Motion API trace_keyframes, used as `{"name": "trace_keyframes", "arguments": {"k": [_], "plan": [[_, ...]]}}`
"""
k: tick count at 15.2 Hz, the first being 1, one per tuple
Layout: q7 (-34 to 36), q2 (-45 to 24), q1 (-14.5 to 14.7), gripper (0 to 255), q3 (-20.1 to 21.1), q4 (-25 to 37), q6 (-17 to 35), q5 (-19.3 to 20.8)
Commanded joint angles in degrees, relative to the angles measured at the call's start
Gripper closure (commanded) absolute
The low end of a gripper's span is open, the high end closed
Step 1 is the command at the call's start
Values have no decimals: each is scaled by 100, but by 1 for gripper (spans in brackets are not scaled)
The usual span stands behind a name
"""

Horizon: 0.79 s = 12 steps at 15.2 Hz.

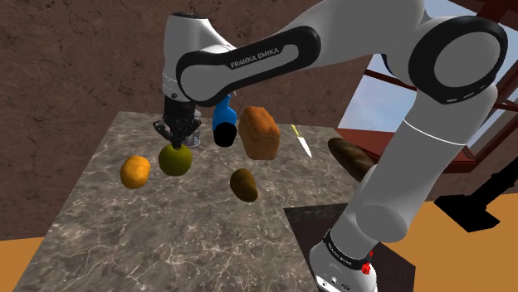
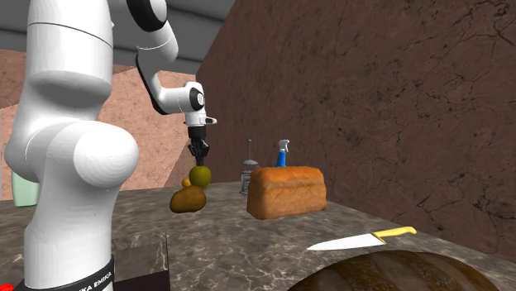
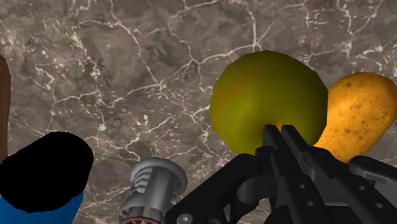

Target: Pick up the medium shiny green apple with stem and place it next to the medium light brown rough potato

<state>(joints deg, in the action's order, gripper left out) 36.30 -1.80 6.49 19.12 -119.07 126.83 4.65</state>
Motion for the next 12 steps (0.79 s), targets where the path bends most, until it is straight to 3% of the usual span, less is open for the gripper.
{"name": "trace_keyframes", "arguments": {"k": [1, 10, 11, 12], "plan": [[31, -54, 3, 255, 1, -84, 138, 32], [63, -123, 6, 255, -1, -164, 281, 72], [63, -122, 6, 0, -1, -164, 281, 72], [63, -123, 6, 0, -1, -164, 281, 72]]}}
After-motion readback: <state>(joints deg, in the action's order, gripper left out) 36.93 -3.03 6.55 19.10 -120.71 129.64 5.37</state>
